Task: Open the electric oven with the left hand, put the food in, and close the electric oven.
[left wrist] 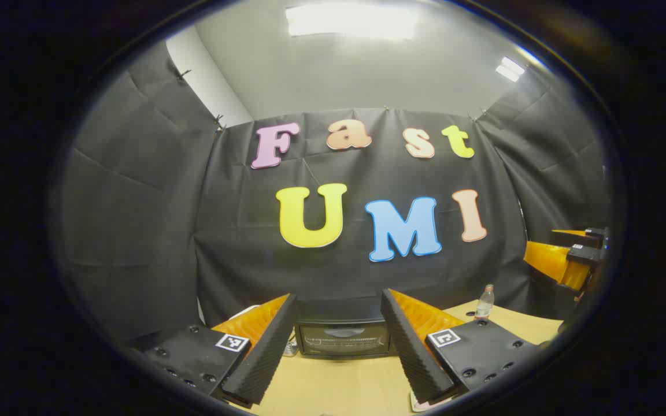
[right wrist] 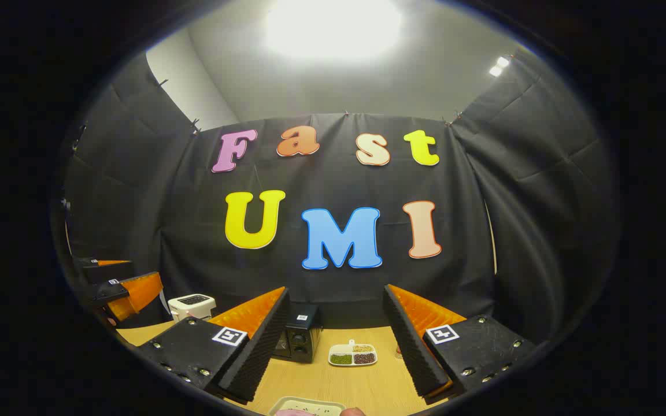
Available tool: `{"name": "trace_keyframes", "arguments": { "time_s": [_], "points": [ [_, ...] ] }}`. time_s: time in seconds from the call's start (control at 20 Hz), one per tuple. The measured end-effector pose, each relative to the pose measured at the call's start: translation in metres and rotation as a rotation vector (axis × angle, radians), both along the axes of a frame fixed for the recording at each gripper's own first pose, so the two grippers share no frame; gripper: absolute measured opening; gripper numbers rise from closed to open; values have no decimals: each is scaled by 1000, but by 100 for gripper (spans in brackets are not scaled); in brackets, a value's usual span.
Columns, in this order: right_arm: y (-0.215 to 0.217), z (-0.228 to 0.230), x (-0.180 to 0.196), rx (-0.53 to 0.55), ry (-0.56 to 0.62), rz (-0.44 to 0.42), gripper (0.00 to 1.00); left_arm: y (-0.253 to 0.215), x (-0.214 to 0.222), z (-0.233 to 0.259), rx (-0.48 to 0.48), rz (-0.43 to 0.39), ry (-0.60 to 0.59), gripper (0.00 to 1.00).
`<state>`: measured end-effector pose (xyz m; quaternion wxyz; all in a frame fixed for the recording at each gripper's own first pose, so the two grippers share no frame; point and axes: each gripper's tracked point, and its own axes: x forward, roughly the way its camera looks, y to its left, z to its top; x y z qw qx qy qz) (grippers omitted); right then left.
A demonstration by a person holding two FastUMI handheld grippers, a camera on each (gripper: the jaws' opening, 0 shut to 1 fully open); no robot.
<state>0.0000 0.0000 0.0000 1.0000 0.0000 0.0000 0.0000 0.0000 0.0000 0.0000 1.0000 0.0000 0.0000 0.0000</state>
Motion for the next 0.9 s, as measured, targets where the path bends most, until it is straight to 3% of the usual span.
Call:
{"name": "trace_keyframes", "arguments": {
  "time_s": [0.5,0.7,0.9],
  "points": [
    [-16,-2,5,-31,-9,-26,97,-27,9,0,2,-45,-9,100],
    [-17,-8,3,-39,-7,-10,97,-35,10,-5,-5,-49,-1,97],
    [-21,-20,5,-40,9,15,97,-43,9,-8,0,-37,3,100]
  ]
}}
